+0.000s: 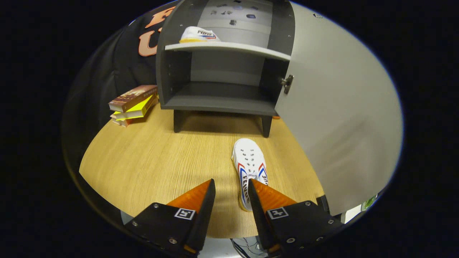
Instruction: Open the shoe cabinet door, grab the shoes and put them into the shoe cabinet, then close the shoe cabinet door.
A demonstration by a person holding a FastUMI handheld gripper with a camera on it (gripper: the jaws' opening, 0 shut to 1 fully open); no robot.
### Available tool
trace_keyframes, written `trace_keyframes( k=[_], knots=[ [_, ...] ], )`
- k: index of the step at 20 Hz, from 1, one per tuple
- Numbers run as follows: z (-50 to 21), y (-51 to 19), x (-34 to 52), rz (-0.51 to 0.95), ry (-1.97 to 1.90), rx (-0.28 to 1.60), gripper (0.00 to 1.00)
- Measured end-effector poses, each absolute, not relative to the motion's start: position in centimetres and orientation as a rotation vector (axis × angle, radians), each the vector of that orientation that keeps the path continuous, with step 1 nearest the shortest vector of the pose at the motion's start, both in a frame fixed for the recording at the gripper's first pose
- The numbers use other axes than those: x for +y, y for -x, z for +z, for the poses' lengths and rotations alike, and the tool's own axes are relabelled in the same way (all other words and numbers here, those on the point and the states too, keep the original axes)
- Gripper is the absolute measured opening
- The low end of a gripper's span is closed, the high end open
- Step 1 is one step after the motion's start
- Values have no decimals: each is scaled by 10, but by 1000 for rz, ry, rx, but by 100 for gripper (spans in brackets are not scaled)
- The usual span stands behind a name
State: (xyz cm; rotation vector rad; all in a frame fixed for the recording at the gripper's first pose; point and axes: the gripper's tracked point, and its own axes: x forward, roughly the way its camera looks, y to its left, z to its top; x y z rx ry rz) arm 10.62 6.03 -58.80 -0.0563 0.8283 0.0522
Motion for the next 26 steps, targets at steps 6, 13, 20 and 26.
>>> trace_keyframes(
  k=[6, 13, 20, 26],
  knots=[
    [-643, -128, 42, 74, 70, 926, 67],
    [-681, -140, 48, 95, 48, 997, 54],
    [-679, -145, 46, 105, 35, 983, 9],
    [-661, -152, 51, 104, -50, 982, 0]
  ],
)
